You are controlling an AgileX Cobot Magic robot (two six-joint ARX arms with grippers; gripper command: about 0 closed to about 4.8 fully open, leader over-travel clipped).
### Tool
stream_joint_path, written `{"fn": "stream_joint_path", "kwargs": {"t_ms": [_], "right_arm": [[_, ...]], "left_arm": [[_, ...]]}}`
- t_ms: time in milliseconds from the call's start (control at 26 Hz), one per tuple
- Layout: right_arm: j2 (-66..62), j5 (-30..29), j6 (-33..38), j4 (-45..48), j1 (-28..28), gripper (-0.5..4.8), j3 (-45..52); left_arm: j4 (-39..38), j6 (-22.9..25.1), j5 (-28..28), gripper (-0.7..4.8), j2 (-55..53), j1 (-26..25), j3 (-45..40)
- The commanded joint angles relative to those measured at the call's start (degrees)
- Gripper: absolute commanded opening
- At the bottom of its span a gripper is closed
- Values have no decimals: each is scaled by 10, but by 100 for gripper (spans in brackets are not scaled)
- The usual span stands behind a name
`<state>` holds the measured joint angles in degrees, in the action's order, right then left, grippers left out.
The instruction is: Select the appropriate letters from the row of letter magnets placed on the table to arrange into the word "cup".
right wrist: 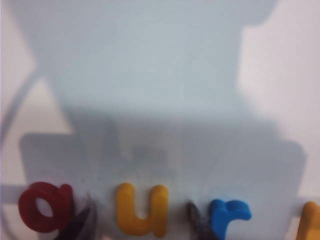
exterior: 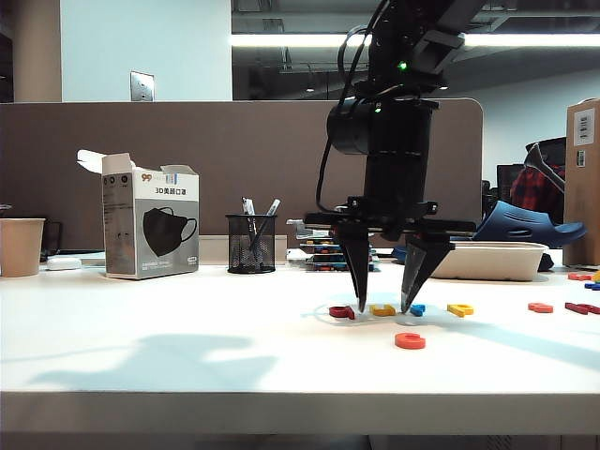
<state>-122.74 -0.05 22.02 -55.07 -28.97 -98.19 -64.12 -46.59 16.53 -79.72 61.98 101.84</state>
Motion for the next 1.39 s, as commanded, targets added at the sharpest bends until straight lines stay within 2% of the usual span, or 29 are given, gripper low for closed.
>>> {"fn": "stream_joint_path", "kwargs": {"t_ms": [39,693,770,924,1040,1387], "right_arm": [[-5,-1,5,0,-2,233,-1],[-10,-1,5,-6,-2,204,-1],[-10,-2,5,-6,-2,164,-1],[-10,-3,5,-6,-2,162,-1],[-10,-3,5,-6,-2,138,-1],[-10,-3,5,-9,-2,137,-1]], "left_arm": [[4,-2,2,-5,2,0,2],[4,-2,2,-5,2,0,2],[4,-2,2,-5,2,0,2],[4,-2,2,-5,2,0,2],[4,-2,2,-5,2,0,2],[4,-2,2,-5,2,0,2]]}}
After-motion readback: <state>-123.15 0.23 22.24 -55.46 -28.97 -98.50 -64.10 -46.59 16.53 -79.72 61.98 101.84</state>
